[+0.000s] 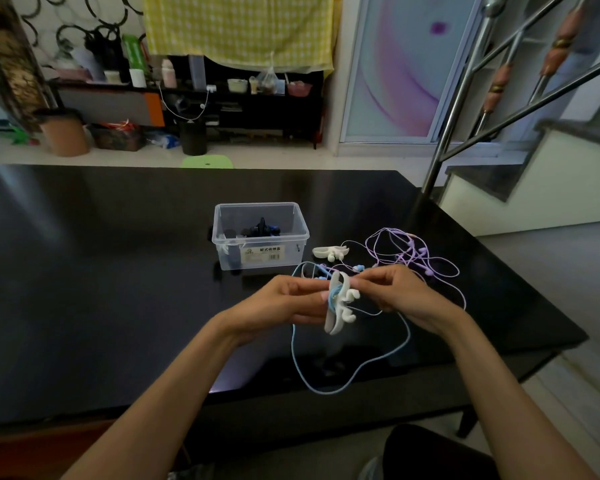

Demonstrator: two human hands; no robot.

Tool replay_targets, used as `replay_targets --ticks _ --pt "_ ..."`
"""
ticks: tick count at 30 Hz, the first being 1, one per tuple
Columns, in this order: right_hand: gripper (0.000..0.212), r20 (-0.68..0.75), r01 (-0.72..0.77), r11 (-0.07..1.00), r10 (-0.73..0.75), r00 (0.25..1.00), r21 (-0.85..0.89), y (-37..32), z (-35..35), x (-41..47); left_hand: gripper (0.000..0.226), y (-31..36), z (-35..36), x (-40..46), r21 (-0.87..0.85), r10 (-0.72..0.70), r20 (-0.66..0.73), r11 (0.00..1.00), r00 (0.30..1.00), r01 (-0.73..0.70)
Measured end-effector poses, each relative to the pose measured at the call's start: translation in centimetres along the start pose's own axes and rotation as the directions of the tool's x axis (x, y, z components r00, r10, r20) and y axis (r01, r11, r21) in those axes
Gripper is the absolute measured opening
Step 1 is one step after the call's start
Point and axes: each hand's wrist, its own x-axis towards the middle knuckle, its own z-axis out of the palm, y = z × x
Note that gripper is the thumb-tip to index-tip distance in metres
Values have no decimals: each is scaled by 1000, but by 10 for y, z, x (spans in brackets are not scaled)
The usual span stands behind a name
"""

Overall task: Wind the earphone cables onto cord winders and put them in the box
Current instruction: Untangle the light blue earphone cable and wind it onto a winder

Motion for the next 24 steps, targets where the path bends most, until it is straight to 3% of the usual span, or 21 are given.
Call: replay_targets --ticks 4,8,13,15,19,22,24 --pt "9 -148 23 995 -9 989 95 4 11 9 29 -5 -3 3 -110 2 -94 994 996 -13" --pt "10 -242 38 991 -6 970 126 8 30 20 25 -10 -3 11 -234 -31 -260 972 965 -32" --pt "16 -296 43 970 -115 948 -239 18 45 34 28 -23 -3 17 -231 -146 -390 971 909 56" --pt "19 -273 40 955 -124 954 -295 18 45 33 30 -24 -4 17 -187 -198 -388 973 900 134" --pt "21 -233 4 993 -32 972 -121 15 43 29 29 -22 -4 17 -230 -204 -338 964 919 130" --pt "20 -208 -51 997 61 976 56 9 49 27 27 -18 1 16 -370 -248 -337 922 908 115" --pt "21 -197 -68 995 81 977 75 5 53 27 26 -17 4 18 -469 -263 -364 881 893 69"
